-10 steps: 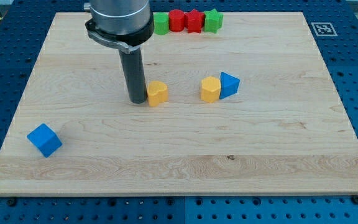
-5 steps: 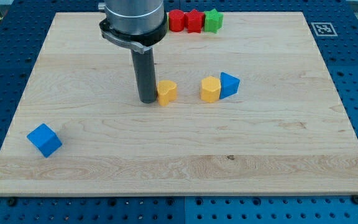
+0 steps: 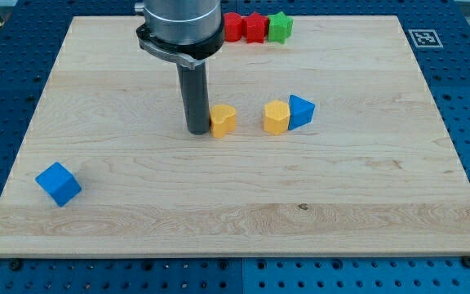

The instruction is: Slide the yellow heart closer to the yellow hexagon

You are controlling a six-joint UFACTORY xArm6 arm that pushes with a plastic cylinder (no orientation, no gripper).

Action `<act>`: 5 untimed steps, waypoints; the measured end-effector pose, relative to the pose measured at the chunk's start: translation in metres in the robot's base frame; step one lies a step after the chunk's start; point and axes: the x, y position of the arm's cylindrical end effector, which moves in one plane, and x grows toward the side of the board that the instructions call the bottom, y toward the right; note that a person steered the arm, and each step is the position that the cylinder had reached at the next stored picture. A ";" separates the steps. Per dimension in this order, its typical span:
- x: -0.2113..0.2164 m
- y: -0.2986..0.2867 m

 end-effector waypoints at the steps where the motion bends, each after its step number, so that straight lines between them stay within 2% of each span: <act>1: -0.005 0.003; 5: -0.012 0.032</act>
